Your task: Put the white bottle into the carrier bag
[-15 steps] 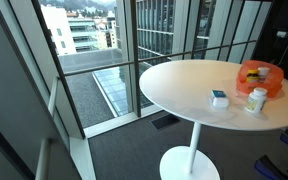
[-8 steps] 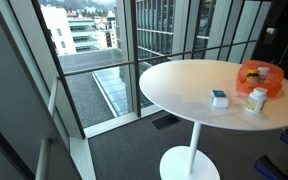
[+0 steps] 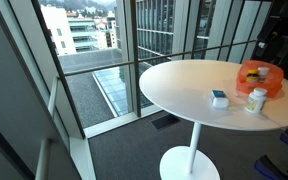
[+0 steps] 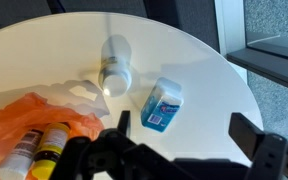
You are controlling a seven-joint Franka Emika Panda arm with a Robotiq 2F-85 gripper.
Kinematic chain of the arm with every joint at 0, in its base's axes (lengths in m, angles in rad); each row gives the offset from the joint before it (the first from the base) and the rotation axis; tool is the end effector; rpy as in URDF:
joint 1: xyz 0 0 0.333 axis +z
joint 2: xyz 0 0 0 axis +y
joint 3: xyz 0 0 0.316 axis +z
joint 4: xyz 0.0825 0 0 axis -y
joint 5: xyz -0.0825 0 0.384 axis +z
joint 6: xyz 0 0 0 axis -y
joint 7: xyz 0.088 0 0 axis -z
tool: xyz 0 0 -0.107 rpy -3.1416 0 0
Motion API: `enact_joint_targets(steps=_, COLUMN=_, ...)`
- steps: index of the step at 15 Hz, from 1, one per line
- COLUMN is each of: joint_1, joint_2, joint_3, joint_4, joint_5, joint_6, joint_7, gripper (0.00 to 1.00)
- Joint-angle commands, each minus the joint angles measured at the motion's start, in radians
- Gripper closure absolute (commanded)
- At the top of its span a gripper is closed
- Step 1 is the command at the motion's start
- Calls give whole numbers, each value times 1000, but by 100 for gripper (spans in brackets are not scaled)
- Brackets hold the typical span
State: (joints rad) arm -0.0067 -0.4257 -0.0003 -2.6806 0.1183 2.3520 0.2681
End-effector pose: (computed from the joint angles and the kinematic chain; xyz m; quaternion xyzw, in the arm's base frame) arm 0.3924 -0.0011 0.3782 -0.9822 0.1759 -0.0423 0.0499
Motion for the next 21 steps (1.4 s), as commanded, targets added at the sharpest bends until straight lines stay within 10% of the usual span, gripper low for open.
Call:
enact_joint_targets(steps=1, joint_1=-30, joint_2=70, joint_3=-36, joint_4=3, joint_5=25, joint_6=30, joint_7=-45, gripper=0)
enact_joint_targets(steps=21, joint_1=-79, joint_2=429, joint_3=-44, joint_4=132, joint_5=-169, joint_6=70, joint_7=98, gripper=0)
